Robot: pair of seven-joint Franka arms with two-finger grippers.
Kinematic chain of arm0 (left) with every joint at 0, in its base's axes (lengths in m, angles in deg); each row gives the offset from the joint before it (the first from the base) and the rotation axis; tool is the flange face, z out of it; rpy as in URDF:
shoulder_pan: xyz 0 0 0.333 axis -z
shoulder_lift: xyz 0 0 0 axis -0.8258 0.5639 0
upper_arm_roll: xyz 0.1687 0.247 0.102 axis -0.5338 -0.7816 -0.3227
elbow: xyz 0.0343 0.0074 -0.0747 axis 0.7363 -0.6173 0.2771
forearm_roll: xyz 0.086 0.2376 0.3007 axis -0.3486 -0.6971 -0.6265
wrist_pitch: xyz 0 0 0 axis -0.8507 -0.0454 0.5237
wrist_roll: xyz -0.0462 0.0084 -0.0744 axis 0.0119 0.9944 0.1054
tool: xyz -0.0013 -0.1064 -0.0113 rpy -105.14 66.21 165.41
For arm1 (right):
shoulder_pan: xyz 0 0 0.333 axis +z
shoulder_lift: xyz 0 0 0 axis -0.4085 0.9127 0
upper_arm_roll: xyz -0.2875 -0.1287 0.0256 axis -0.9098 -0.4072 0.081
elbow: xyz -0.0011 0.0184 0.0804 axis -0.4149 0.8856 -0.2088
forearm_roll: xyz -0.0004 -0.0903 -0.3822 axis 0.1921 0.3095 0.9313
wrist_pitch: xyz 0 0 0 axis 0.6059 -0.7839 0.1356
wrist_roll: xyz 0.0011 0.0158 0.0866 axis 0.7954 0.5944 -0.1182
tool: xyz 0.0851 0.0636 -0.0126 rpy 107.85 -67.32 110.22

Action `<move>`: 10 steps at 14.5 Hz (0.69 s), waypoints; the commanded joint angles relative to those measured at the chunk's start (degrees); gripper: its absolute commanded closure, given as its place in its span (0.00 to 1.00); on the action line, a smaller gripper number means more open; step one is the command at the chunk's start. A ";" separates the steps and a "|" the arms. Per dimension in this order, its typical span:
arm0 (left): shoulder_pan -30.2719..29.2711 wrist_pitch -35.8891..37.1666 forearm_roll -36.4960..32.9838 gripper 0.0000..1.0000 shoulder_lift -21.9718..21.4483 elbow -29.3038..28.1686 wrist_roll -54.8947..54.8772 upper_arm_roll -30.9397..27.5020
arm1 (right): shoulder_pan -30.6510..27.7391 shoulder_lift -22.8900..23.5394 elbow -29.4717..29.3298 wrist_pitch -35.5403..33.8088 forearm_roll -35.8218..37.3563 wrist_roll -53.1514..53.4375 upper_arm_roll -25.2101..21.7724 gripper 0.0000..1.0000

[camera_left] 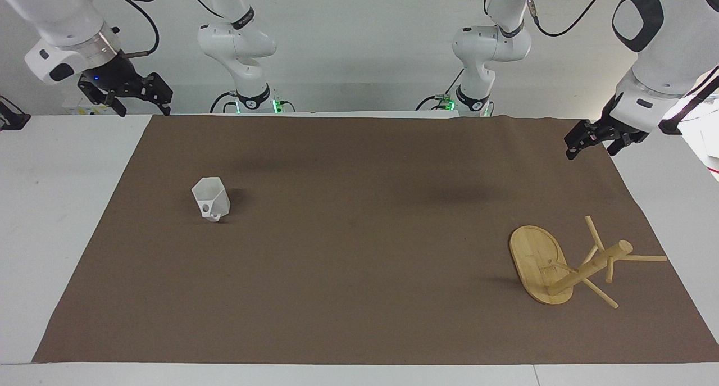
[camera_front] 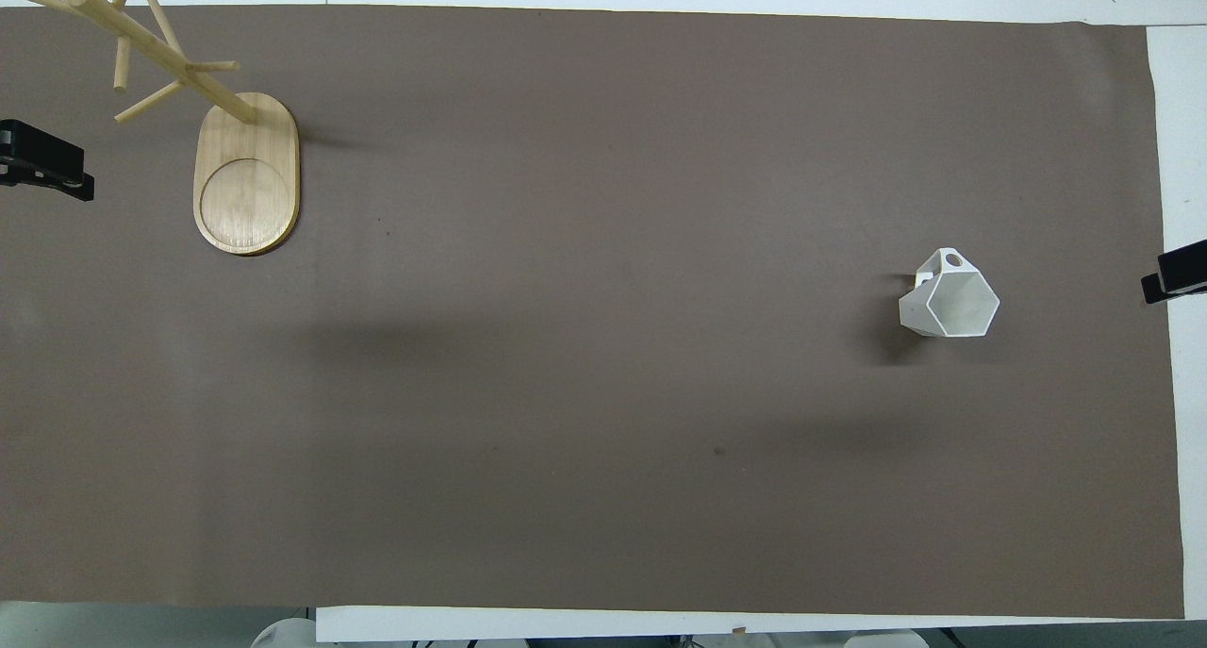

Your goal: Hang cup on rack

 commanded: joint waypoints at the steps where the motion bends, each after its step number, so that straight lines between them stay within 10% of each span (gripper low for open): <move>1: -0.57 0.14 -1.20 0.00 -1.20 -1.03 -0.36 0.49 | -0.64 -0.07 -0.20 -0.30 0.06 0.94 0.28 0.01; 10: -0.57 0.05 -1.20 0.00 -1.20 -1.12 -0.36 0.49 | -0.12 -1.83 2.97 0.93 -0.21 -0.11 0.20 0.01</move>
